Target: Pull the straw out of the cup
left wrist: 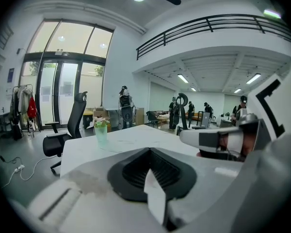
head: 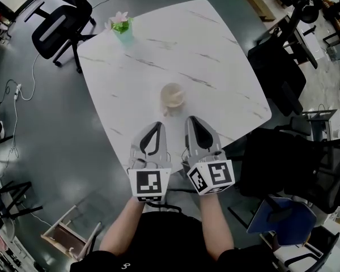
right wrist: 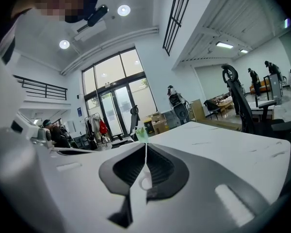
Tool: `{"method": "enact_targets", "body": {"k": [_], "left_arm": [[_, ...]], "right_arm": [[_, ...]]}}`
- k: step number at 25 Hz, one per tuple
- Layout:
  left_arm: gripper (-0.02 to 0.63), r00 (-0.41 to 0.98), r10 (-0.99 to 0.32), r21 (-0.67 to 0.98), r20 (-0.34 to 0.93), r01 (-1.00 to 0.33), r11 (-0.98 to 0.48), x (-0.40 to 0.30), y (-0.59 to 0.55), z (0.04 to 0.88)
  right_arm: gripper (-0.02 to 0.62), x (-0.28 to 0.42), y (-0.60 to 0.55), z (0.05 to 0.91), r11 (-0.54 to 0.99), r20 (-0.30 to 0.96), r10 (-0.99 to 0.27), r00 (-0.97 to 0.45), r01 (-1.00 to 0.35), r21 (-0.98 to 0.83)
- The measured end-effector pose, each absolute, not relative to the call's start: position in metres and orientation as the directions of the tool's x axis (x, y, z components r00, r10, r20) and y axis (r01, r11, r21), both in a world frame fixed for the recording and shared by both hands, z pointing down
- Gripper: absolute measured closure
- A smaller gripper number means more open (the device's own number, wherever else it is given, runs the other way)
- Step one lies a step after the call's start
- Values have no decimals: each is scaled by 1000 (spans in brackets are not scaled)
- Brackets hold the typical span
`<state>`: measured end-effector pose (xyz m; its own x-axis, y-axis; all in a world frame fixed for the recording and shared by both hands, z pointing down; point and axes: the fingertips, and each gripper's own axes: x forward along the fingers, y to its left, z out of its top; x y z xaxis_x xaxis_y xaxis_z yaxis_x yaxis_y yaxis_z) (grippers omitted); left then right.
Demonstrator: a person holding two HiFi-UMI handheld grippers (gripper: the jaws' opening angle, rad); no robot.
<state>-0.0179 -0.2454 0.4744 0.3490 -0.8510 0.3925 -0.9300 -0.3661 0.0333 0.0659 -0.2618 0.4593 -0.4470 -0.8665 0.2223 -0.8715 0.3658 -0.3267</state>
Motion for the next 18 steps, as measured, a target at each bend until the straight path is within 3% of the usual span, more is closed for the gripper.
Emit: {"method": "enact_targets", "body": {"k": [18], "left_arm": [[604, 374, -818, 53, 438, -919, -392, -21, -269, 496]], "right_arm": [[495, 64, -305, 498, 301, 271, -865, -423, -868, -394]]}}
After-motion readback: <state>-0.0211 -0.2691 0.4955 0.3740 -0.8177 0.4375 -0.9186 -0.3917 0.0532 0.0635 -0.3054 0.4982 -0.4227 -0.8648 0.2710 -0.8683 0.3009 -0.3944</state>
